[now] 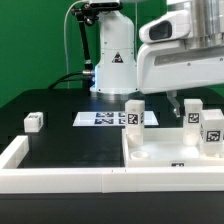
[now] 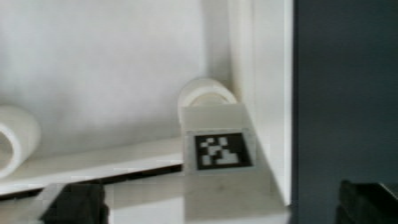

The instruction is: Assemble square table

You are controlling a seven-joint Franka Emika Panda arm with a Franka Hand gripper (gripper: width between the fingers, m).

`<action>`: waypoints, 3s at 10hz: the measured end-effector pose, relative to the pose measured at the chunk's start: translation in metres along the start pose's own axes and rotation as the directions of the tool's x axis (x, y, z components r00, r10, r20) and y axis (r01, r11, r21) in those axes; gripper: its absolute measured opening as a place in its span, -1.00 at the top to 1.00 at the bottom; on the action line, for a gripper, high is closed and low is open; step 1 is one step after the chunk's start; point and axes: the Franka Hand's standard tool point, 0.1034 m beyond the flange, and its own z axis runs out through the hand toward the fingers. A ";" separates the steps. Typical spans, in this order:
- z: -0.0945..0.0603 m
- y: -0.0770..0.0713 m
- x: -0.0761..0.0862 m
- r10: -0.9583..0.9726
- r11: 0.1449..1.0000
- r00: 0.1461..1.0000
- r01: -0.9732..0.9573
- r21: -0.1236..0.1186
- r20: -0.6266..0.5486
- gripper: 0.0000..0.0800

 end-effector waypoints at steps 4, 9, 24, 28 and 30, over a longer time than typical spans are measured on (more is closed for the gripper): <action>0.000 -0.001 -0.007 0.006 1.000 0.988 -0.007 0.005 0.154 -0.62; 0.011 0.007 0.016 0.014 1.000 0.995 -0.013 -0.013 0.095 -0.62; 0.017 0.003 0.013 0.266 0.964 0.960 -0.264 -0.034 0.089 0.27; 0.018 0.003 0.011 0.604 0.797 0.796 -0.602 -0.052 0.048 0.27; 0.018 0.003 0.011 0.729 0.684 0.683 -0.727 -0.058 0.039 0.27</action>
Offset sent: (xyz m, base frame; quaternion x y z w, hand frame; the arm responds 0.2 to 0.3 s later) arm 0.0000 0.0000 0.0000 0.0000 0.0000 0.0000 1.0000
